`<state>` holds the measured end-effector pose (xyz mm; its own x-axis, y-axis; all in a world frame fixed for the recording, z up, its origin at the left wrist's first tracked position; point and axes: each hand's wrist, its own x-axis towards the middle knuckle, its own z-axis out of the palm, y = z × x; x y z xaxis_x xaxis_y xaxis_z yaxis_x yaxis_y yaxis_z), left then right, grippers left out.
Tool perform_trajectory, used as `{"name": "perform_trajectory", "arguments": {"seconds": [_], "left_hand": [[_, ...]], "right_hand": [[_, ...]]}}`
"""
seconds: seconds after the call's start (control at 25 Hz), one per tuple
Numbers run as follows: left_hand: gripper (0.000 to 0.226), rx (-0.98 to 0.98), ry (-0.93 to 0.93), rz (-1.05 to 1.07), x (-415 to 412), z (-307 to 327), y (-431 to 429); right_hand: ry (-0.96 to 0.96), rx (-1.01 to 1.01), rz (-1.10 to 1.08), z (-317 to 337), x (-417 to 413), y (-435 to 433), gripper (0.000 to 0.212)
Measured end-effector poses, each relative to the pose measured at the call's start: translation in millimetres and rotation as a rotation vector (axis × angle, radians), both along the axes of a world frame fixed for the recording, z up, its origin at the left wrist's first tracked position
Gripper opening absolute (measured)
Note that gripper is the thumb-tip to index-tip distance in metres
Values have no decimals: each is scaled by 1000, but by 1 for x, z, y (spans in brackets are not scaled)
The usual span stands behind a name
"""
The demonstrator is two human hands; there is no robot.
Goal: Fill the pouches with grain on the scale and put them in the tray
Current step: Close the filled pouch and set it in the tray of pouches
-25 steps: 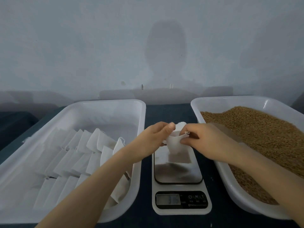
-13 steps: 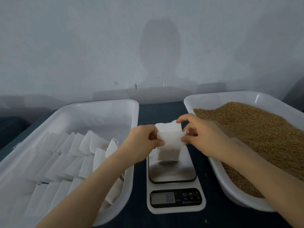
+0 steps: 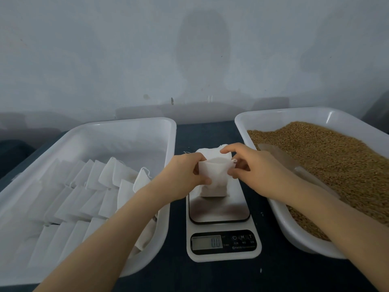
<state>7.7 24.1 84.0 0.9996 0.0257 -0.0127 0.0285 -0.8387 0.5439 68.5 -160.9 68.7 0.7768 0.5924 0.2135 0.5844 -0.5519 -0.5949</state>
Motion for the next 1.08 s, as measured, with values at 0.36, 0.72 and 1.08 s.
{"name": "perform_trajectory", "arguments": {"seconds": [0.36,0.72,1.08], "left_hand": [[34,-12,2,-3,-1,-1,-1],[22,-38,-90,-19,2,-6,4],[29,-571,-18,-155,-1,6,-12]], "right_hand": [[26,4,-2,0,-1,-1,41],[78,105,-6,9,-6,0,36],[346,632,-22,38,-22,-10,30]]}}
